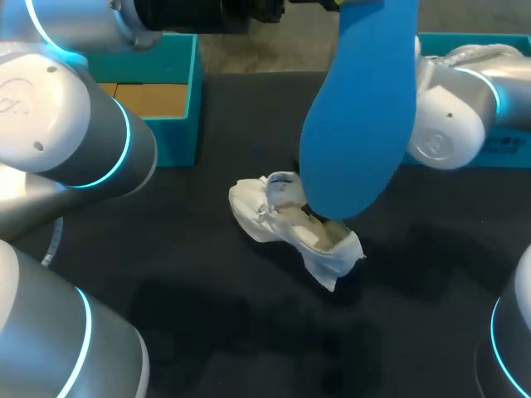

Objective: Take the shoe out of the shoebox, open the shoe tongue, remove and reinsert the insole, then place the shoe into the shoebox

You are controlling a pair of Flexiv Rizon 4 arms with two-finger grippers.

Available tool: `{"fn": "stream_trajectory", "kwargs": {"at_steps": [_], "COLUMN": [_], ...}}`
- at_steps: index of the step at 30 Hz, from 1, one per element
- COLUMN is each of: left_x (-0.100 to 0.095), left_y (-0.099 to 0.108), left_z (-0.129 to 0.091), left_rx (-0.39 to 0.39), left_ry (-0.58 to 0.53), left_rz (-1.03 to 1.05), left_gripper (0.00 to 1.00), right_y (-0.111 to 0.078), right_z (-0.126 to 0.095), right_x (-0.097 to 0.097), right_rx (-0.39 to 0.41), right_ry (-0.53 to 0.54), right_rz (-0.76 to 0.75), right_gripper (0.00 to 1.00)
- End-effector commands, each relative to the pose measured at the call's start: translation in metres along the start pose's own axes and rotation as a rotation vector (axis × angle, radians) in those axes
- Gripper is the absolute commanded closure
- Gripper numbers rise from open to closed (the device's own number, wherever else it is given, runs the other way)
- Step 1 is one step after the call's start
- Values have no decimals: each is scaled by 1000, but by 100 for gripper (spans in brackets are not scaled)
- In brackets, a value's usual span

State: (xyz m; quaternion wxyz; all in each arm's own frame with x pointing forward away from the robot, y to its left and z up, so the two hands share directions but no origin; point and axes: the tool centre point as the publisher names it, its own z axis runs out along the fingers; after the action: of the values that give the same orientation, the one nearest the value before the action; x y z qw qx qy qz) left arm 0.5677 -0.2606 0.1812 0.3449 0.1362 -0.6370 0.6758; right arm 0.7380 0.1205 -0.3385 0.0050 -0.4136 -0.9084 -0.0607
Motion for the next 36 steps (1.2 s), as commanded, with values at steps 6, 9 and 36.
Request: {"fn": "stream_trajectory", "kwargs": {"at_steps": [6,9,36], "left_x": [0,0,0], "left_y": [1,1,1], "left_z": [0,0,0], "left_rx": [0,0,0], "left_ry": [-3,-3,-3], "left_rz": [-1,-1,-1], "left_gripper": [100,100,100], "right_y": [-24,-23,-22], "right_z": [-5,-3,14], "right_x": [11,14,29], "right_rx": [-84,-72,-102], "right_ry": [13,-2,31], "right_rz": [265,272,716], "right_gripper": [100,100,100]}}
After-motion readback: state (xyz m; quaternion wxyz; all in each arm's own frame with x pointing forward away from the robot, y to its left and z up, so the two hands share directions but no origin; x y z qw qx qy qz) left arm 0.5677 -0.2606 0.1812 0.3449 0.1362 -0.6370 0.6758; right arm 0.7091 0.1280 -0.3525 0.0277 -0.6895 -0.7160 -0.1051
